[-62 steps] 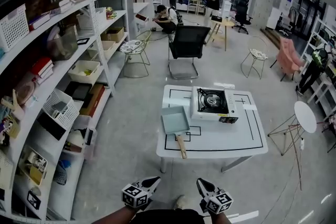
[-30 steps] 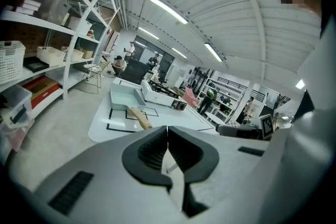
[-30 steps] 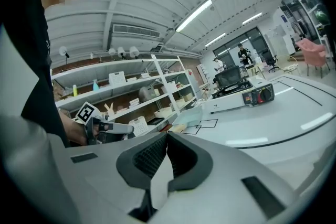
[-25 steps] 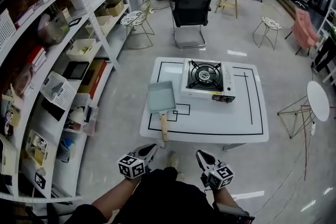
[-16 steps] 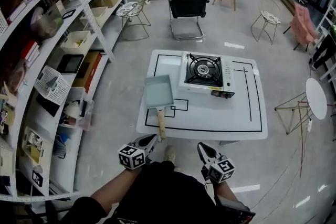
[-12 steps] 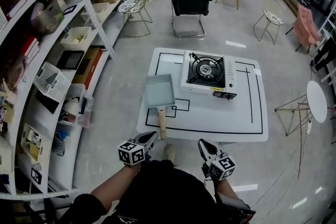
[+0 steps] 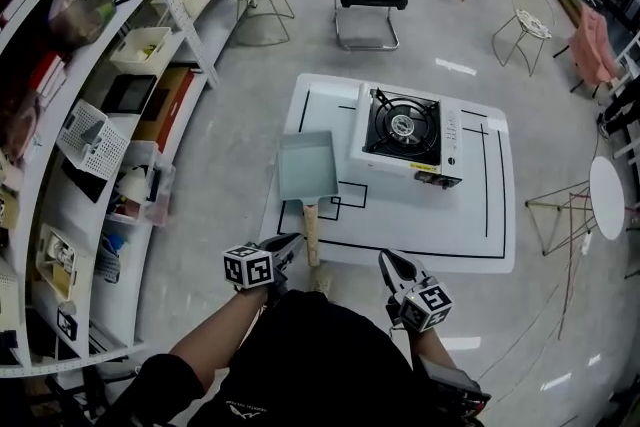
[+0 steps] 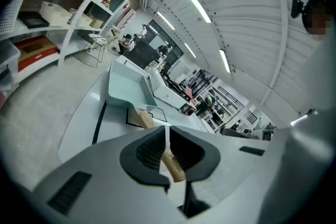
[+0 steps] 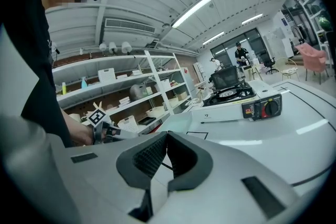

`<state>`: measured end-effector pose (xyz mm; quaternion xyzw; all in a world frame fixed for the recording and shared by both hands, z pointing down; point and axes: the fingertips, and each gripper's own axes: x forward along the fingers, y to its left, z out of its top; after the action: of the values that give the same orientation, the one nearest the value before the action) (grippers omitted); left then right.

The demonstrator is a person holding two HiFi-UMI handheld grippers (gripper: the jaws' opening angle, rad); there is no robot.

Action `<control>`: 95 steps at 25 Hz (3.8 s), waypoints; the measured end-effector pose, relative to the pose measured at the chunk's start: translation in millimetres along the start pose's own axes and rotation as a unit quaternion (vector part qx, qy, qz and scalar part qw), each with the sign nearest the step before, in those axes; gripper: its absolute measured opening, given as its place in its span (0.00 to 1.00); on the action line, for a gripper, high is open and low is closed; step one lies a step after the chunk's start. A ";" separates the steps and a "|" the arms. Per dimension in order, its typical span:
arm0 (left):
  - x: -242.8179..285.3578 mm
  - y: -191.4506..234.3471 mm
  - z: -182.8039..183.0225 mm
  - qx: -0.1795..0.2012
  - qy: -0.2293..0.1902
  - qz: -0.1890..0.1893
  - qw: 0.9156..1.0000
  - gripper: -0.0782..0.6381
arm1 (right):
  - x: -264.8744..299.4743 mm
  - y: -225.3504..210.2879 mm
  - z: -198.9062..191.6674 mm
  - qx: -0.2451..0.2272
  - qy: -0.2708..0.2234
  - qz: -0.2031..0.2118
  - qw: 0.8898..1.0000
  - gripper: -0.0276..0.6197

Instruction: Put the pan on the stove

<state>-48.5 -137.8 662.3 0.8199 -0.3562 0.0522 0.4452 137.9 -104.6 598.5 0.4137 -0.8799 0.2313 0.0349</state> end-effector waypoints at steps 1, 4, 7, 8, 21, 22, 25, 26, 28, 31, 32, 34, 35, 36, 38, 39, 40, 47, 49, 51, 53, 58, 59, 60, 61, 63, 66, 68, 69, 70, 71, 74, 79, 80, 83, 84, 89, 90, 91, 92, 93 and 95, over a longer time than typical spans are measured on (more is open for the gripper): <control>3.5 2.9 1.1 -0.015 0.005 -0.006 1.000 0.16 | 2.9 -1.1 0.9 -0.001 0.002 0.000 1.000 0.08; 14.4 10.5 2.2 -0.055 0.024 -0.024 0.998 0.24 | 11.4 -5.2 4.5 -0.004 0.010 -0.002 1.000 0.08; 23.1 15.1 6.5 -0.078 0.040 -0.034 0.996 0.28 | 20.0 -8.3 7.9 -0.006 0.019 -0.005 1.000 0.08; 25.8 15.4 9.3 -0.085 0.043 -0.039 0.995 0.30 | 22.8 -9.1 8.9 -0.006 0.022 -0.007 1.000 0.08; 59.4 31.9 1.3 -0.153 0.115 -0.063 0.980 0.42 | 38.6 -27.9 9.2 0.006 0.036 -0.040 0.999 0.08; 61.6 33.0 1.3 -0.154 0.118 -0.063 0.979 0.42 | 38.9 -29.1 8.9 0.007 0.036 -0.042 0.998 0.08; 68.9 34.8 0.6 -0.165 0.130 -0.070 0.975 0.42 | 39.1 -32.4 12.3 0.014 0.033 -0.054 0.998 0.08; 71.3 34.8 -0.2 -0.169 0.134 -0.073 0.974 0.42 | 38.6 -33.7 13.5 0.016 0.032 -0.059 0.998 0.08; 75.2 33.4 -2.0 -0.174 0.142 -0.081 0.971 0.42 | 37.0 -37.0 14.1 0.019 0.031 -0.067 0.997 0.08; 78.9 31.4 -3.0 -0.181 0.150 -0.092 0.968 0.39 | 36.5 -40.5 13.9 0.022 0.029 -0.075 0.997 0.08; 79.9 31.2 -2.6 -0.185 0.150 -0.095 0.966 0.38 | 37.1 -41.0 13.7 0.023 0.028 -0.076 0.996 0.08; 81.4 30.8 -2.1 -0.197 0.151 -0.104 0.963 0.37 | 38.1 -40.9 14.0 0.027 0.024 -0.076 0.996 0.08; 81.7 30.3 -2.3 -0.205 0.150 -0.109 0.961 0.37 | 38.3 -40.5 14.3 0.028 0.022 -0.076 0.996 0.08; 81.7 29.6 -2.6 -0.214 0.148 -0.115 0.959 0.36 | 38.4 -40.2 14.8 0.029 0.021 -0.076 0.996 0.08; 81.2 27.7 -2.1 -0.229 0.143 -0.124 0.955 0.34 | 39.2 -40.1 16.9 0.029 0.018 -0.077 0.996 0.08; 81.0 27.0 -1.4 -0.235 0.139 -0.128 0.953 0.33 | 39.9 -40.1 18.0 0.030 0.017 -0.078 0.996 0.08; 80.8 26.7 -0.6 -0.241 0.135 -0.130 0.952 0.32 | 40.7 -40.1 18.7 0.031 0.016 -0.078 0.996 0.08; 78.4 25.7 5.0 -0.280 0.099 -0.146 0.944 0.28 | 40.3 -36.1 18.3 0.032 0.019 -0.076 0.996 0.08; 77.0 24.5 7.8 -0.288 0.092 -0.154 0.941 0.28 | 40.5 -36.4 19.2 0.030 0.018 -0.078 0.996 0.08; 75.7 23.4 9.7 -0.291 0.087 -0.162 0.939 0.28 | 40.8 -36.1 19.3 0.028 0.018 -0.078 0.996 0.08; 74.7 22.1 11.2 -0.292 0.083 -0.167 0.938 0.28 | 41.0 -35.4 19.3 0.026 0.017 -0.077 0.997 0.08; 72.8 23.9 13.6 -0.277 0.077 -0.168 0.943 0.28 | 39.9 -33.8 20.5 0.024 0.015 -0.075 0.997 0.08; 72.8 22.9 14.8 -0.275 0.074 -0.174 0.943 0.28 | 39.3 -34.0 20.7 0.025 0.014 -0.076 0.997 0.08; 73.0 23.1 16.3 -0.268 0.072 -0.178 0.944 0.28 | 38.6 -34.6 21.0 0.026 0.013 -0.078 0.997 0.08; 73.1 23.1 17.5 -0.263 0.071 -0.179 0.945 0.28 | 38.2 -35.5 21.3 0.027 0.013 -0.079 0.996 0.08; 72.4 22.1 18.3 -0.267 0.074 -0.176 0.945 0.28 | 37.9 -36.9 21.5 0.028 0.012 -0.081 0.996 0.08; 70.2 19.1 18.9 -0.280 0.077 -0.174 0.941 0.29 | 38.1 -37.3 21.1 0.028 0.013 -0.083 0.996 0.08; 69.9 17.0 20.3 -0.280 0.076 -0.177 0.941 0.29 | 37.9 -38.3 21.6 0.028 0.013 -0.085 0.996 0.08; 69.6 16.2 21.1 -0.277 0.076 -0.177 0.941 0.29 | 37.8 -38.8 21.9 0.028 0.013 -0.085 0.996 0.08; 69.0 15.3 22.0 -0.273 0.075 -0.178 0.942 0.29 | 38.0 -39.2 22.2 0.028 0.014 -0.085 0.996 0.08; 68.1 14.3 22.9 -0.270 0.075 -0.179 0.943 0.29 | 38.5 -39.5 22.5 0.027 0.014 -0.086 0.996 0.08; 64.4 11.1 25.6 -0.257 0.077 -0.181 0.946 0.29 | 40.4 -39.7 25.0 0.024 0.012 -0.086 0.996 0.08; 59.0 10.0 34.5 -0.250 0.073 -0.183 0.948 0.29 | 42.9 -38.7 29.3 0.019 0.010 -0.086 0.996 0.08; 58.4 9.9 35.6 -0.252 0.072 -0.182 0.948 0.29 | 42.4 -39.4 29.8 0.019 0.009 -0.088 0.996 0.08; 57.9 3.6 42.4 -0.258 0.066 -0.194 0.944 0.29 | 41.2 -43.7 33.5 0.020 0.003 -0.093 0.995 0.08; 57.4 2.2 44.6 -0.256 0.066 -0.195 0.945 0.29 | 41.2 -44.7 34.2 0.020 0.001 -0.093 0.995 0.08; 51.6 13.1 47.1 -0.196 0.079 -0.152 0.966 0.29 | 39.6 -46.3 31.7 0.020 -0.001 -0.090 0.996 0.08; 52.5 6.8 49.2 -0.208 0.074 -0.164 0.961 0.29 | 39.3 -47.2 31.2 0.020 -0.001 -0.090 0.996 0.08; 54.0 0.1 51.4 -0.221 0.069 -0.177 0.957 0.29 | 39.1 -48.4 31.0 0.020 -0.001 -0.089 0.996 0.08; 55.4 -4.6 53.3 -0.228 0.066 -0.185 0.954 0.29 | 38.7 -49.6 31.2 0.020 0.000 -0.088 0.996 0.08; 56.7 -7.7 54.8 -0.230 0.064 -0.187 0.953 0.29 | 38.1 -51.2 32.0 0.020 0.000 -0.087 0.996 0.08; 59.1 -11.7 58.5 -0.228 0.063 -0.187 0.953 0.30 | 36.7 -55.3 35.2 0.021 -0.002 -0.086 0.996 0.08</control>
<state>-10.9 -210.4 643.0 0.7435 -0.1699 -0.0632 0.6437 159.5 -176.5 597.4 0.4886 -0.8363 0.2447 0.0444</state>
